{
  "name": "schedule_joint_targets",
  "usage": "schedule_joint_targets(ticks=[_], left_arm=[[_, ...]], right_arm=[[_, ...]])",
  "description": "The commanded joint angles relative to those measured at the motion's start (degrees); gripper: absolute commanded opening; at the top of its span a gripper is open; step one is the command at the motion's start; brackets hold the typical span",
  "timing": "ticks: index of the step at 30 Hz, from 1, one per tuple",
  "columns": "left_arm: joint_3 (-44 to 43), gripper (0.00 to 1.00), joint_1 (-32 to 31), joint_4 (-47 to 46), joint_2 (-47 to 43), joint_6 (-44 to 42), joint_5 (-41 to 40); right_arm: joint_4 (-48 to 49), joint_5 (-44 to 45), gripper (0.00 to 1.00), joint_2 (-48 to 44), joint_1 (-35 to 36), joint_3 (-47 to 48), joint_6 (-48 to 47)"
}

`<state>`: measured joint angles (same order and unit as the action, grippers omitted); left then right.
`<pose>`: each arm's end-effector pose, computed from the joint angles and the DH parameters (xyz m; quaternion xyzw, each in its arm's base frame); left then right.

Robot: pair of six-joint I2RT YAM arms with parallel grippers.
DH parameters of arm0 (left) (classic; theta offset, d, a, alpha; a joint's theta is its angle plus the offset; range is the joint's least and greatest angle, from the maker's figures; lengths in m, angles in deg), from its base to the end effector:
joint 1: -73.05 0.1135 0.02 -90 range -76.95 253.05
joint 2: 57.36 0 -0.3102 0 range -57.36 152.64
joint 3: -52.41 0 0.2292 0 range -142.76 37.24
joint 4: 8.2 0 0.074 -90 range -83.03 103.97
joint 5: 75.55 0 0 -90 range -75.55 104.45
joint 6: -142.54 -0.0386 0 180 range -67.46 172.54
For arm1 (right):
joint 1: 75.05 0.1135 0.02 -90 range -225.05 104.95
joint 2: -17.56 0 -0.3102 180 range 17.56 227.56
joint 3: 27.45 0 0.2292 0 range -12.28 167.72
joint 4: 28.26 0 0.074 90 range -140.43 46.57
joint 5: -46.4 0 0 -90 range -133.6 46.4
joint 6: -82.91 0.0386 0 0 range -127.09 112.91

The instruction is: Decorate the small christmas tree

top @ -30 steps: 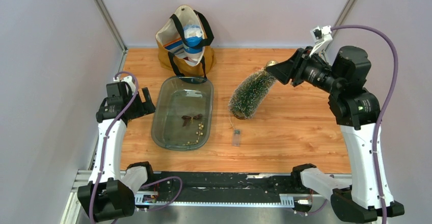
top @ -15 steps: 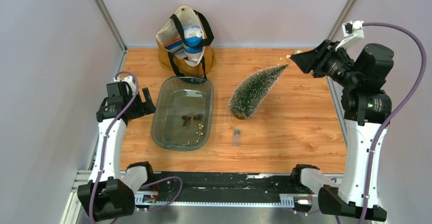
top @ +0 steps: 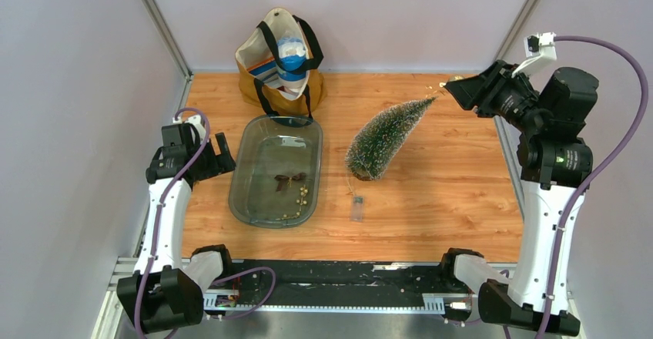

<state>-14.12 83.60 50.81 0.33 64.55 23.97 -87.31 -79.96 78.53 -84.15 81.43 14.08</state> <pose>0.1510 0.0216 0.3248 -0.1556 0.9244 -0.0823 0.3384 0.1282 0.0026 0.5345 0.0003 0.7601 0.3031 0.5747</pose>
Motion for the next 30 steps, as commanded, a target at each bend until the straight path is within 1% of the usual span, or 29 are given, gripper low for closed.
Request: schedule_joint_targets(ticks=[1, 14, 30], left_arm=[[-0.15, 0.92, 0.44, -1.73, 0.14, -1.2, 0.85], [-0.06, 0.92, 0.44, -1.73, 0.32, -1.2, 0.94], [-0.06, 0.92, 0.44, -1.74, 0.05, -1.2, 0.94]], right_arm=[[0.55, 1.2, 0.27, -0.76, -0.48, -1.68, 0.01], [1.6, 0.06, 0.27, 0.38, -0.65, -4.06, 0.36], [5.65, -2.93, 0.28, 2.31, -0.65, -5.73, 4.14]])
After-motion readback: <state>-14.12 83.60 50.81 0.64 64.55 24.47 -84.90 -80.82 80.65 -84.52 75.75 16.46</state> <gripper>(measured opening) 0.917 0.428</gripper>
